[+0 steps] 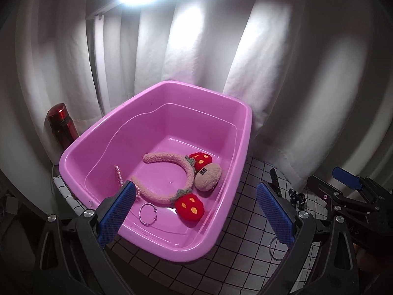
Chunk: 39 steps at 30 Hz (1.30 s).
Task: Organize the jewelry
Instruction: 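Move both tools back over the table toward the black watch and hairpin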
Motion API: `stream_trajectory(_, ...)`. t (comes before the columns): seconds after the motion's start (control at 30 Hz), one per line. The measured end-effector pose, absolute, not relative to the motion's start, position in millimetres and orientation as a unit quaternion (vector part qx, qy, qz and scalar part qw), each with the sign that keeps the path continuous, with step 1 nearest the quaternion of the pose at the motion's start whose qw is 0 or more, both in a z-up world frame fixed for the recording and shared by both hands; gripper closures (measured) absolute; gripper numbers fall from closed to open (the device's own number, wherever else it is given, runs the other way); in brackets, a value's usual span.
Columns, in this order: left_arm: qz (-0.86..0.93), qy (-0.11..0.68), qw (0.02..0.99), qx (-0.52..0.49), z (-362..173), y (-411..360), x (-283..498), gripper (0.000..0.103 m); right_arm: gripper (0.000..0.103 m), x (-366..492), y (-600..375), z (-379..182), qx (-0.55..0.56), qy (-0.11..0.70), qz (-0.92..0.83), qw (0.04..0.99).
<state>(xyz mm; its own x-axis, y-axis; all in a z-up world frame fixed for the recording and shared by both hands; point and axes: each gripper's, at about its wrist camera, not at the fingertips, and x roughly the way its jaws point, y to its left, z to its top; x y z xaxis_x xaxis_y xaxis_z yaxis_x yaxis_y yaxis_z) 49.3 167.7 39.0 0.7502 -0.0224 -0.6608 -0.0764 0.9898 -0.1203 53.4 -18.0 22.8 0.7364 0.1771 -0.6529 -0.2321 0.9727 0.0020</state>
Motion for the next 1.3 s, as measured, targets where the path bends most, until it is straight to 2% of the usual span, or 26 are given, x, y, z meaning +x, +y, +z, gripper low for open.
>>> stream_trajectory(0.6,-0.052,0.385,0.921,-0.033,14,56,34,0.006,0.031,5,-153,-6,0.026,0.361,0.033,0.932)
stream_trajectory(0.97,-0.061,0.411,0.909,-0.005,-24,15,44,0.006,0.031,-12,-226,-57,0.071,0.407,-0.01,0.911)
stream_trajectory(1.3,-0.065,0.428,0.901,0.019,-67,-6,80,0.006,0.031,7,-245,-100,0.078,0.445,-0.018,0.892)
